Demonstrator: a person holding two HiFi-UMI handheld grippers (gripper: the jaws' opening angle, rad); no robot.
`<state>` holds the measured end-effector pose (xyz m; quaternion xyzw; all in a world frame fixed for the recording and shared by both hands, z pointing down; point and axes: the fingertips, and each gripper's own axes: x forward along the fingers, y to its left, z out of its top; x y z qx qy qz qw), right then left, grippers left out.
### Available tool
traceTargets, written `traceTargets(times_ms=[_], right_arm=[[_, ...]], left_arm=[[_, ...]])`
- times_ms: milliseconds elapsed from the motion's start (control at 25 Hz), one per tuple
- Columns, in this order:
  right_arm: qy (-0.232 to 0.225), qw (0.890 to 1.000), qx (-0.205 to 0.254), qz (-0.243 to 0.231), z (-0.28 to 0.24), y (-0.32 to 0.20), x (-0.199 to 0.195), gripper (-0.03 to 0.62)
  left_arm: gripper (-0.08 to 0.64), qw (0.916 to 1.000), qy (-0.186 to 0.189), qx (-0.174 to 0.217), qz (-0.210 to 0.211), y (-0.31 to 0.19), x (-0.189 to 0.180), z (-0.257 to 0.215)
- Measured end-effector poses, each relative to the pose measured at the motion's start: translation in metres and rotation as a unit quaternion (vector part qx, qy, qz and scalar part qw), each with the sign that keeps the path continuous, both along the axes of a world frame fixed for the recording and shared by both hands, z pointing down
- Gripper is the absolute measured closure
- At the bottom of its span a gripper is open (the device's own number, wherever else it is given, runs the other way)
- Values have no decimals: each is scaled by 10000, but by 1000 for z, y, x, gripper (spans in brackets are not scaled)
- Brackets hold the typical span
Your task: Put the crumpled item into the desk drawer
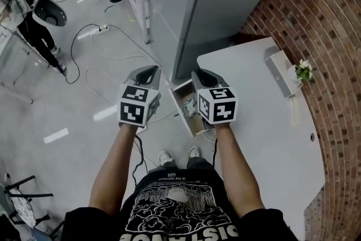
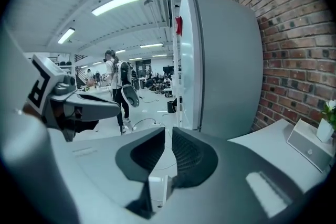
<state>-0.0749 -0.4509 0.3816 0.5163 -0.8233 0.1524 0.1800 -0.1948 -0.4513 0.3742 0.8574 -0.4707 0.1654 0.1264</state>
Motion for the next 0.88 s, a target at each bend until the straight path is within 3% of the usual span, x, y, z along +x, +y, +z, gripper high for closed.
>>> traceTargets(times_ms=[320,880], right_arm=[[-55,9991,410,-87,-33,-10,-1,591],[-101,9973,732,-40,-57,-27,9,591]], left_arm=[[560,9998,-52,164,-104,-10,-5,-17],[560,9986,-1,432,-321,-30,-19,-43]])
